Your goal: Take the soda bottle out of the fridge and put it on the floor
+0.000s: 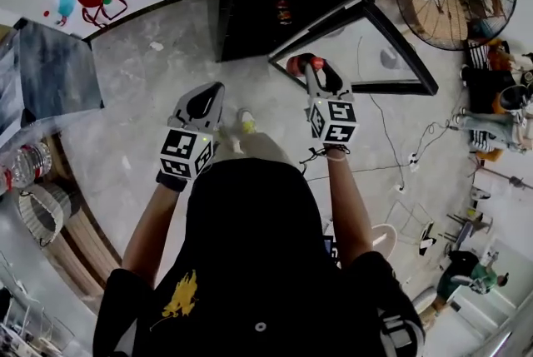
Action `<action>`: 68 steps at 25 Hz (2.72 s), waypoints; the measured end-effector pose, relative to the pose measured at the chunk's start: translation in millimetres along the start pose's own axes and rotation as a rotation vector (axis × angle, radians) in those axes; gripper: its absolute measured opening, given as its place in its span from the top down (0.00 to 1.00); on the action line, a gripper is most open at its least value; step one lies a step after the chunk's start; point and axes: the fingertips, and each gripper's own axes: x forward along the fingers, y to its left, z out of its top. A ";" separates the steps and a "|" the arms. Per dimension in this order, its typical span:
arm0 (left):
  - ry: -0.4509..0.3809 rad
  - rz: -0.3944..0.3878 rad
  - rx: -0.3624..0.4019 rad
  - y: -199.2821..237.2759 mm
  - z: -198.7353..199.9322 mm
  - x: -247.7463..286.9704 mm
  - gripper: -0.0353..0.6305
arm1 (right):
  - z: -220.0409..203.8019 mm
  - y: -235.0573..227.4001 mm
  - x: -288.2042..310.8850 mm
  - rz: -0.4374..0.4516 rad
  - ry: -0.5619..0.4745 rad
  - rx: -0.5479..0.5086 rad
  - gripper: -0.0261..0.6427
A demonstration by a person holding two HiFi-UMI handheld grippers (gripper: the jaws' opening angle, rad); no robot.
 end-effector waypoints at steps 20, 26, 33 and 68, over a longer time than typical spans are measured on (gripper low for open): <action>-0.001 0.098 0.049 -108.6 -1.8 62.2 0.92 | -23.9 -62.2 -71.3 0.184 -0.081 -0.066 0.78; 0.004 0.222 0.056 -134.5 -10.4 76.7 0.92 | -48.7 -102.3 -74.5 0.270 -0.067 -0.074 0.78; 0.013 0.173 0.062 -143.9 -31.3 103.8 0.92 | -85.4 -113.5 -58.0 0.252 0.048 -0.135 0.78; 0.074 0.081 0.098 -74.3 -179.3 161.7 0.92 | -387.7 -30.5 93.8 0.460 0.643 -0.542 0.78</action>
